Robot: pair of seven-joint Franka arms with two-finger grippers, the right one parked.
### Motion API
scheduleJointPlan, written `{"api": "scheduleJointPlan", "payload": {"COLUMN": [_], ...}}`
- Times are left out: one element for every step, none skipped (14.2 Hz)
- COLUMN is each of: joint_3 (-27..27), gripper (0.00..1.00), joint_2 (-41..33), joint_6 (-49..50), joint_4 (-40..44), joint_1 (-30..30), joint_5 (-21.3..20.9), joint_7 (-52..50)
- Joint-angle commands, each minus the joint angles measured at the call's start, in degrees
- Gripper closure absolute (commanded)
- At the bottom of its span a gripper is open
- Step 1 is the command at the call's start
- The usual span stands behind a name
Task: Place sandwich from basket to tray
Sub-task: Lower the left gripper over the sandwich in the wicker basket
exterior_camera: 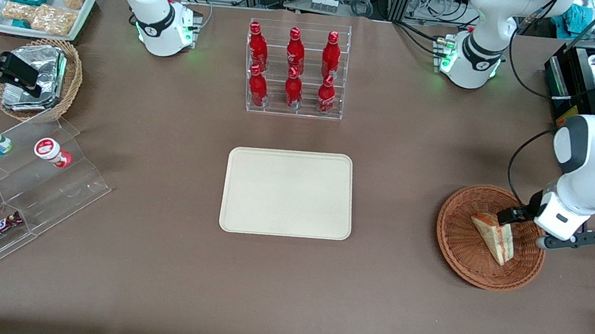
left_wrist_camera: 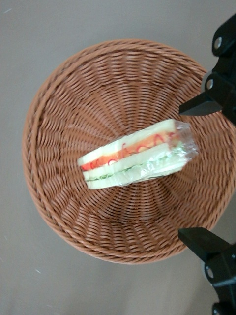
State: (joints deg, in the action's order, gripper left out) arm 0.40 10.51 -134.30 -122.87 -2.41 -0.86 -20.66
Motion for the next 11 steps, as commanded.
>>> {"api": "scheduleJointPlan", "payload": {"joint_3": [-0.31,-0.31,-0.4,-0.4,-0.48,-0.48,-0.48,-0.48,-0.57,-0.57,-0.57], "gripper": [0.0,0.0,0.0,0.0,0.0,0.2,0.54,0.82,0.91,0.94,0.96], "joint_2": [2.49,3.63,4.6,5.74,6.88,7.5,7.33,6.9,6.11,4.88,3.56], "joint_6": [-4.82,-5.7,-6.58,-6.93,-6.94,-6.85,-6.41,-5.54,-3.01,1.19,5.06], "joint_4": [-0.44,-0.35,-0.35,-0.17,0.0,0.09,-0.08,-0.26,0.0,0.53,1.66], "joint_1": [0.38,0.47,0.47,0.56,0.65,0.73,0.74,0.74,1.08,1.17,1.17], "joint_5": [-0.2,-0.2,-0.2,-0.2,-0.2,-0.2,-0.46,-0.64,-1.07,-1.16,-1.08], "joint_7": [-15.07,-18.33,-19.85,-20.03,-20.04,-19.95,-18.99,-18.55,-16.72,-13.3,-10.66]}}
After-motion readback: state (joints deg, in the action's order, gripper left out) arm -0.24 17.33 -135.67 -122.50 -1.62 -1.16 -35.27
